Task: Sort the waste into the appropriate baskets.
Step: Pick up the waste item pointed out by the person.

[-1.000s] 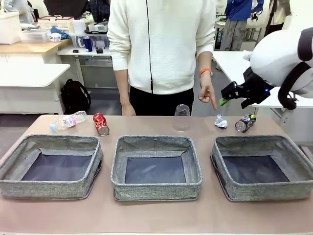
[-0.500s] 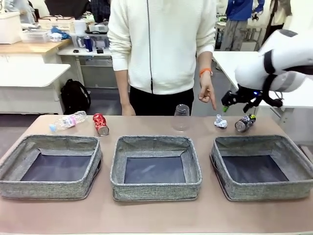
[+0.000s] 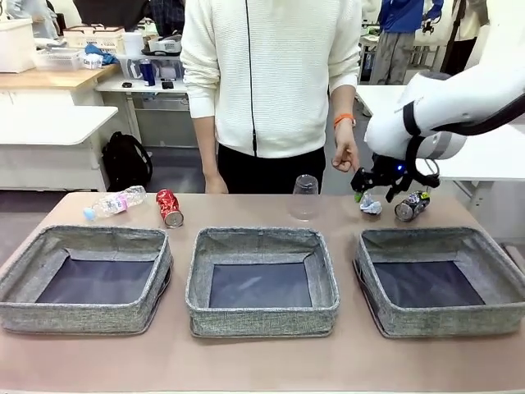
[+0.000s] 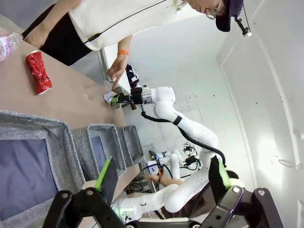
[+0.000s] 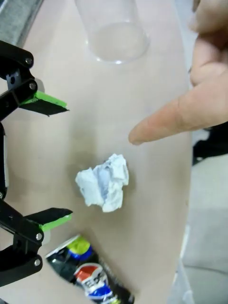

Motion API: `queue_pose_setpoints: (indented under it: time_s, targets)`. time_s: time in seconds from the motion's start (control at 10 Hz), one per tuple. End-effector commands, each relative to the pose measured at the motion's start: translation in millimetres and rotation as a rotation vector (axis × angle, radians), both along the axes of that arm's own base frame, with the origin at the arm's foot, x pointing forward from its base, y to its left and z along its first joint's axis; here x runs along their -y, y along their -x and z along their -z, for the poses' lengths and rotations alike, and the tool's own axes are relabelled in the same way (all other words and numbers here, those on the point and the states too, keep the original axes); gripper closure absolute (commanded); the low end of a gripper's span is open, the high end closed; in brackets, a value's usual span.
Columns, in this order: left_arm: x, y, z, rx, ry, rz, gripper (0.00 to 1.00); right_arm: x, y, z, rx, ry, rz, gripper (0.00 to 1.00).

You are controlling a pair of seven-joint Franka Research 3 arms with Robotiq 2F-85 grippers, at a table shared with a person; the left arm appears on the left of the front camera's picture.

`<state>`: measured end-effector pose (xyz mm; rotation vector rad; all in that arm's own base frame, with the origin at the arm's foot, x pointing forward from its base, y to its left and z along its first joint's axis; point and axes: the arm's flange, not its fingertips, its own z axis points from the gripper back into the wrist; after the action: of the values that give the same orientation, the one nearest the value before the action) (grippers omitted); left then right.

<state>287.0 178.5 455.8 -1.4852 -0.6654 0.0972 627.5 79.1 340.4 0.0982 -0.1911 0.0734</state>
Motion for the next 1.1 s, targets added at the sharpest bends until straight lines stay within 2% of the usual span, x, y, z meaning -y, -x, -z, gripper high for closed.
queue_pose_setpoints:
  time_s: [0.0,0.2,0.7,0.8,0.9,1.0]
  targets:
    - [1.6,-0.2,-1.3,0.029,0.009,-0.003,0.0,-2.0,-19.4,14.1,0.011,0.056,-0.017,0.0]
    - [1.6,-0.2,-1.3,0.029,0.009,-0.003,0.0,-0.5,-25.9,29.2,0.01,0.067,-0.006,0.0]
    - [1.6,-0.2,-1.3,0.029,0.009,-0.003,0.0,0.3,-26.8,32.6,-0.005,0.05,-0.002,0.0]
    - [1.6,-0.2,-1.3,0.029,0.009,-0.003,0.0,0.9,-26.5,33.1,-0.01,0.054,0.004,0.38]
    - [1.6,-0.2,-1.3,0.029,0.009,-0.003,0.0,1.7,-26.5,33.2,-0.02,0.055,0.004,0.6]
    - [1.6,-0.2,-1.3,0.029,0.009,-0.003,0.0,2.7,-26.4,32.5,-0.02,0.053,0.007,0.98]
